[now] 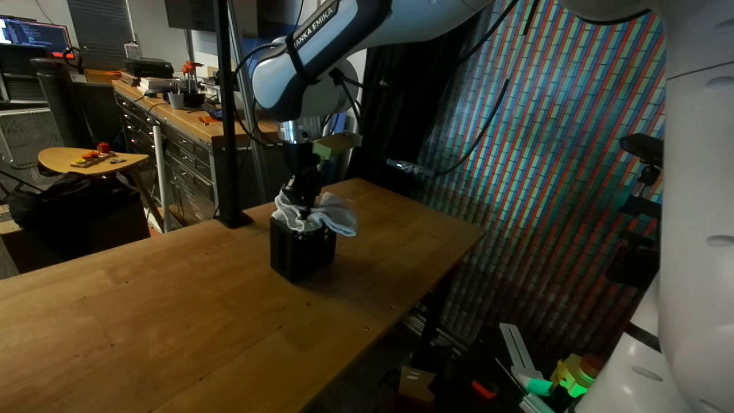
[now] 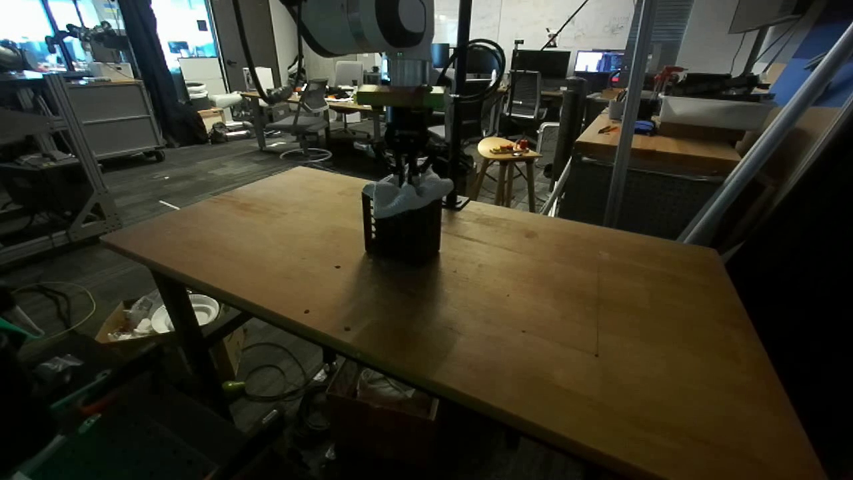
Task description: Put the white towel in the black box
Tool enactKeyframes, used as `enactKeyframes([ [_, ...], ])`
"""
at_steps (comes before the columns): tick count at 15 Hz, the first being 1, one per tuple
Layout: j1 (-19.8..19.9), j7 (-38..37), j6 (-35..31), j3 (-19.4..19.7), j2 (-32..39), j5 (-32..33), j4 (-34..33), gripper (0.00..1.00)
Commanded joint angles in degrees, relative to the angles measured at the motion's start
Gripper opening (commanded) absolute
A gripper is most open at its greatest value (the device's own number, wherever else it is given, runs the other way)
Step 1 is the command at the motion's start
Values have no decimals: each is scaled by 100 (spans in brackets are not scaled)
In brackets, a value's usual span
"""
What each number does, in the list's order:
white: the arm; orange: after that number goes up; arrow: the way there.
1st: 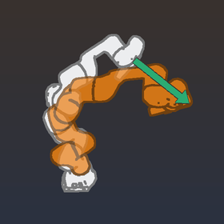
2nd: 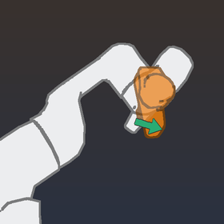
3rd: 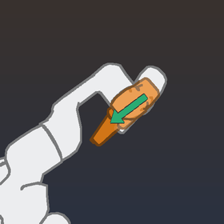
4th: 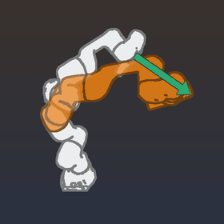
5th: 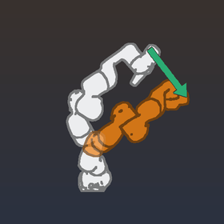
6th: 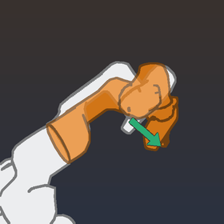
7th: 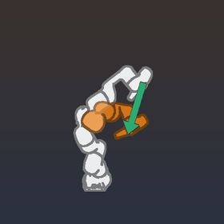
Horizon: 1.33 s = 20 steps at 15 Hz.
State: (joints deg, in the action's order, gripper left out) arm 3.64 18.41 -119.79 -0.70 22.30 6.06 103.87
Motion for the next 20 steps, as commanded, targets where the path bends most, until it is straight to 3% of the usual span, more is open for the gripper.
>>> enactKeyframes([
  [1, 77, 162, -199, -96, 246, -310, 120, 10],
  [7, 128, 610, -235, -336, 654, -684, 180, 10],
  [14, 178, 771, -89, -200, 243, -456, 234, 10],
  [15, 170, 734, -50, -144, 96, -355, 220, 14],
  [17, 161, 669, -38, -74, -121, -240, 212, 40],
  [18, 161, 660, -31, -48, -181, -202, 201, 41],
  [20, 147, 649, 1, -3, -337, -85, 151, 55],
])
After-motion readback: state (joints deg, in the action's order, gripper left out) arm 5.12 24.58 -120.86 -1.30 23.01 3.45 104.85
